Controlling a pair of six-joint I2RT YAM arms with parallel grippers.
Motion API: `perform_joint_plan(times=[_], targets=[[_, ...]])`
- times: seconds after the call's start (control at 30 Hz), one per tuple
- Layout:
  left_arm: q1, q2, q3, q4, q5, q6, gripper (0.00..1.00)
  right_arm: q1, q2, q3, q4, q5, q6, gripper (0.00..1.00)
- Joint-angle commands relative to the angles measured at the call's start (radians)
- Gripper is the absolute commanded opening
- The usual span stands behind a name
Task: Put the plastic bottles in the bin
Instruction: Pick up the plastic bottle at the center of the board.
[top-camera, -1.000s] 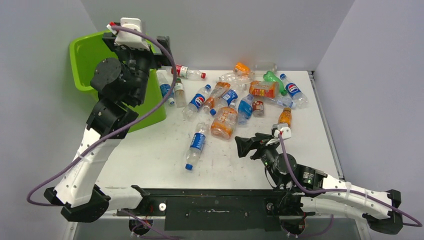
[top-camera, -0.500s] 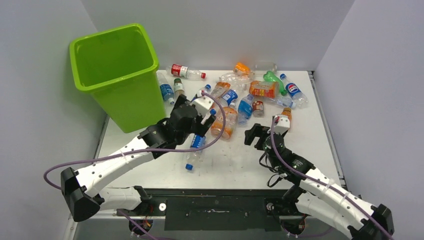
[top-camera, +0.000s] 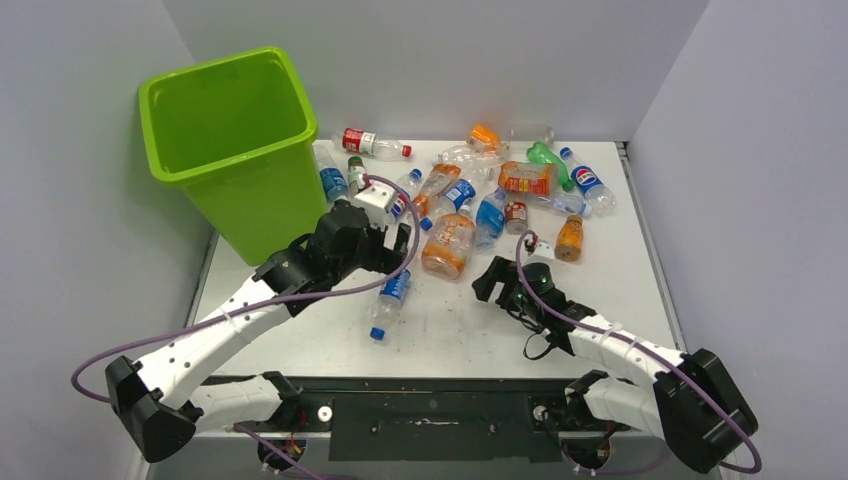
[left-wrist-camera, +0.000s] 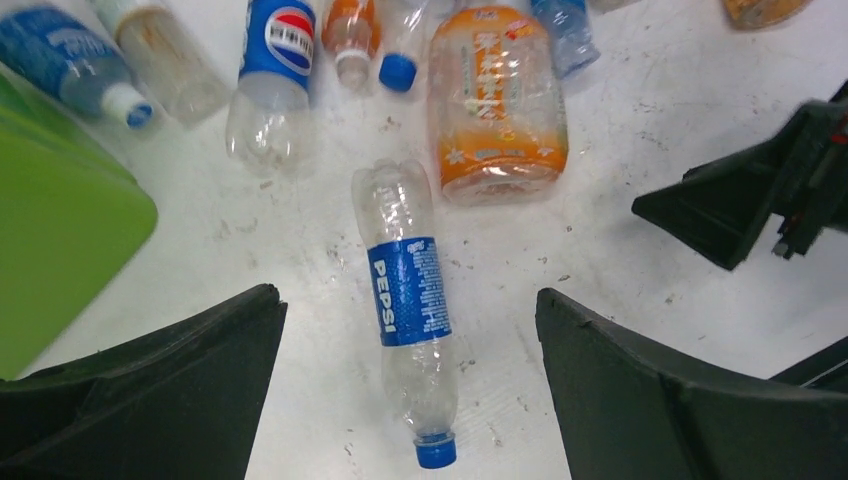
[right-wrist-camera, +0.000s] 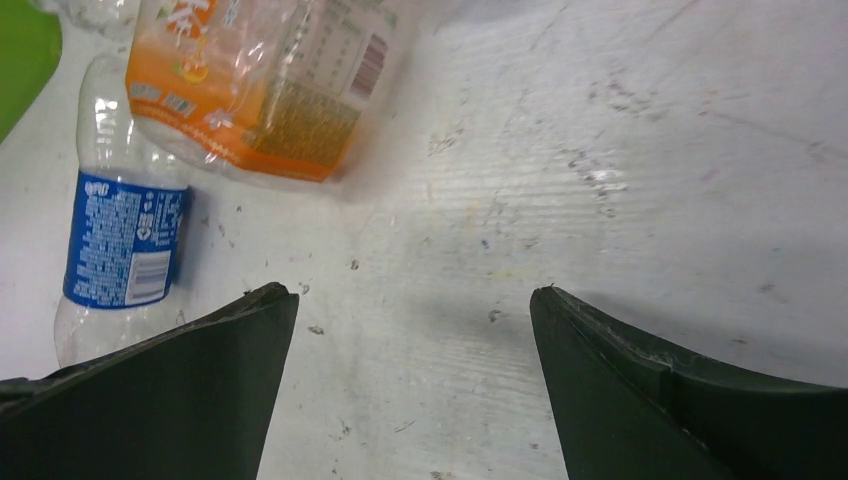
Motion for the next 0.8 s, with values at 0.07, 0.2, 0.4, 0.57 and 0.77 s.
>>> perform_joint_plan(times=[0.07,0.2,0.4,0.57,0.77], targets=[[0.218,0.130,-0.131,-0.057,0.324,-0.189,0.96,0.159,0.069,0.059,0.117,0.057,0.022,0.90],[0.200,0.207,-0.103,-0.095,0.321,-0.175,0.96,0.194,0.045,0.030,0.124,0.084,0.041,0.90],[0.202,0.281,-0.101,-0.043,0.320,-0.164,0.96,0.211,0.022,-0.016,0.153,0.049,0.054,0.90],[0.200,0.416,-0.024,-0.071,0.278,-0.151,0.96,0.238,-0.004,-0.031,0.166,0.047,0.052,0.90],[0.191,0.578,0.091,-0.109,0.211,-0.141,1.00,0.257,-0.060,-0.068,0.176,0.053,0.055,0.90]])
